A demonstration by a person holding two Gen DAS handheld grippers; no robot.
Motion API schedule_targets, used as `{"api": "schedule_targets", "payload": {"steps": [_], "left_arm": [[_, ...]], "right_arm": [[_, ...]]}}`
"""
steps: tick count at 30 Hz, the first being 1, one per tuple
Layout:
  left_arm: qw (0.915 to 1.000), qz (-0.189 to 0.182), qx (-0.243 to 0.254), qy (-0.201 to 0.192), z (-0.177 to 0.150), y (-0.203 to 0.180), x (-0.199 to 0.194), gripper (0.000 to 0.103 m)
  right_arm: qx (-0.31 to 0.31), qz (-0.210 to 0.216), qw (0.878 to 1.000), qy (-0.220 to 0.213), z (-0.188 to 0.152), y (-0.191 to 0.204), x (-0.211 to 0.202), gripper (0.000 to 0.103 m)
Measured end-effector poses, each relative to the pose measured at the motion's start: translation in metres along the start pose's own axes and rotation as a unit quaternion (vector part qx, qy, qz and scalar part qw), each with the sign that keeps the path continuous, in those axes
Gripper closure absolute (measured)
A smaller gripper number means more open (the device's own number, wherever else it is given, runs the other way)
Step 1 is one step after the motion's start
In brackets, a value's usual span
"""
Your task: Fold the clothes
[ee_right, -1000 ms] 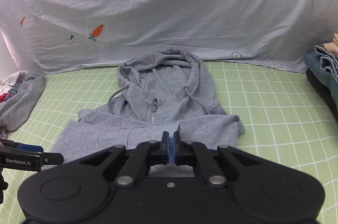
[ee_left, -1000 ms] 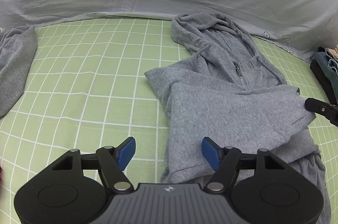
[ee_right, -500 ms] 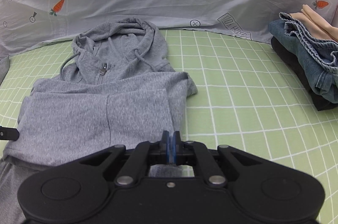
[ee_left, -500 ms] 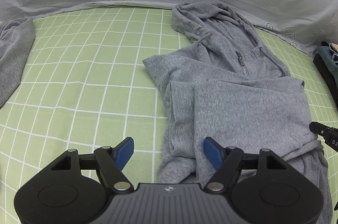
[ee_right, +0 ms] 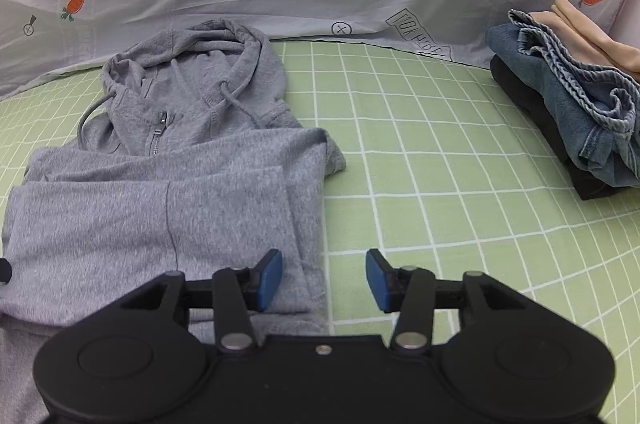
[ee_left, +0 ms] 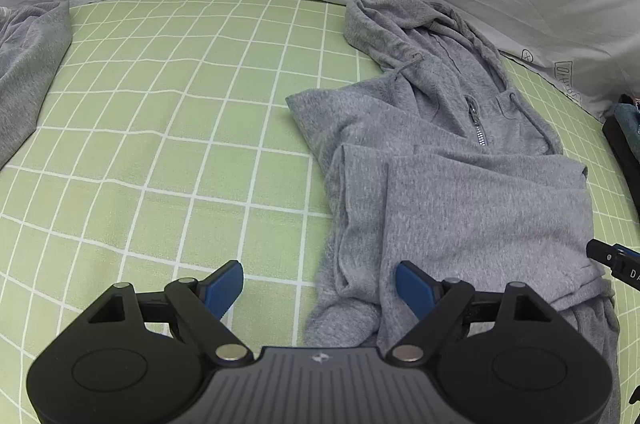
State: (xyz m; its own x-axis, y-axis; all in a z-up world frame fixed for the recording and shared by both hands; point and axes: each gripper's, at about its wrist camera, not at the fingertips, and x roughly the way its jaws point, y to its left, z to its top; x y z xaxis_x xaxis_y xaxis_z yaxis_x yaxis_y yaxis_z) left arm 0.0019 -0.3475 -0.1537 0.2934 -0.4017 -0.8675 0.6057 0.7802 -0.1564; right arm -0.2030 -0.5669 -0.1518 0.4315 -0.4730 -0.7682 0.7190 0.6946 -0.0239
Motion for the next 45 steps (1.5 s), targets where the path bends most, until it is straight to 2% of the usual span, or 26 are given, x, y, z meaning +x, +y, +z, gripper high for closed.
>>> {"api": "schedule_targets", "payload": {"steps": [1,2,4,5,12,19,23,27,29,31,36,40,45], "left_arm": [[1.0,0.002,0.003,-0.005,0.008,-0.001,0.003,0.019],[0.9999,0.003,0.005,-0.011,0.015,-0.002,0.005,0.019],[0.9997,0.006,0.01,-0.022,0.031,-0.004,0.01,0.019],[0.9995,0.008,0.013,-0.027,0.039,-0.005,0.013,0.019],[0.9972,0.018,0.031,-0.065,0.093,-0.011,0.032,0.019],[0.9957,0.006,0.023,-0.09,0.16,-0.024,0.075,0.018],[0.9956,-0.003,0.014,-0.093,0.185,-0.029,0.108,0.018],[0.997,0.013,0.025,-0.072,0.195,-0.035,0.141,0.018],[0.995,0.039,0.05,-0.077,0.193,-0.04,0.148,0.017],[0.9933,0.053,0.064,-0.081,0.19,-0.04,0.148,0.016],[0.9898,0.104,0.056,-0.079,0.187,-0.029,0.14,0.016],[0.9887,0.116,0.045,-0.083,0.182,-0.021,0.122,0.016],[0.9851,0.112,0.044,-0.123,0.168,-0.023,0.071,0.016]], "right_arm": [[0.004,0.0,1.0,-0.007,0.004,-0.001,-0.001,0.034],[0.005,0.0,1.0,-0.016,0.009,-0.001,-0.002,0.021],[0.004,-0.003,0.999,-0.037,0.02,0.001,-0.002,0.006],[0.0,-0.004,0.999,-0.049,0.027,0.004,-0.002,0.003],[-0.039,-0.011,0.996,-0.083,0.083,0.028,0.034,0.001],[-0.056,0.005,0.996,-0.076,0.136,0.053,0.105,0.001],[-0.055,0.031,0.996,-0.062,0.163,0.064,0.145,0.001],[-0.096,-0.008,0.995,-0.029,0.179,0.078,0.181,0.001],[-0.098,-0.022,0.995,-0.016,0.182,0.076,0.191,0.0],[-0.088,-0.043,0.995,-0.021,0.184,0.067,0.186,0.002],[-0.054,-0.084,0.994,-0.048,0.182,0.034,0.156,0.002],[-0.019,-0.085,0.993,-0.084,0.17,0.008,0.113,0.002],[0.011,-0.092,0.989,-0.116,0.146,-0.018,0.057,0.002]]}}
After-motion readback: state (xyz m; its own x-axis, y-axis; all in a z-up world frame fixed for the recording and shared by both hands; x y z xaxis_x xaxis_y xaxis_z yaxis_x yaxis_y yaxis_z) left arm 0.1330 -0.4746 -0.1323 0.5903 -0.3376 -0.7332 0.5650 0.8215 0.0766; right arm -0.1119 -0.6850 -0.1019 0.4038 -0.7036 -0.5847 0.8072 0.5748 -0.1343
